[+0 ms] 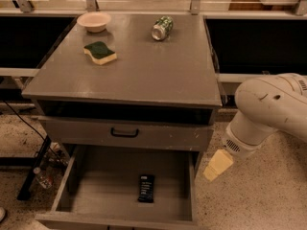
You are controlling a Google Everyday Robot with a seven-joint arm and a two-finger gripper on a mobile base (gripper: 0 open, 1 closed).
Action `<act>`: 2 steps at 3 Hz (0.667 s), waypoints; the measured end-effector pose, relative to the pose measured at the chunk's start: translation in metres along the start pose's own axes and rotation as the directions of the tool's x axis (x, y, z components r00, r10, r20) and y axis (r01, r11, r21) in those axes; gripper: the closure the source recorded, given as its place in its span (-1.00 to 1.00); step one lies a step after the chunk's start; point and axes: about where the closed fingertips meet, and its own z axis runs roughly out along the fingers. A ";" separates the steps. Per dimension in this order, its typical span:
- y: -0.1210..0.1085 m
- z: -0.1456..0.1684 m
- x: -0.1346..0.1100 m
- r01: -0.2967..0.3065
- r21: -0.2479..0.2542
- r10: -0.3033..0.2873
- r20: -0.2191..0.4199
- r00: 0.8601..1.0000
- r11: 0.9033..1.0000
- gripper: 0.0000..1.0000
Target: Pick rxbar blueberry from middle drawer and place on counter
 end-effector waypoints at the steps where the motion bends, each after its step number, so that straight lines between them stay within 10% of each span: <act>1: 0.001 0.006 0.005 -0.008 -0.011 0.007 -0.010 1.000 1.000 -1.00; 2: 0.004 0.011 0.013 -0.006 -0.020 0.006 -0.024 1.000 1.000 -1.00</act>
Offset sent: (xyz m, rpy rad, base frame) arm -0.0212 -0.0079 -0.0219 0.0021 0.0551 -0.0027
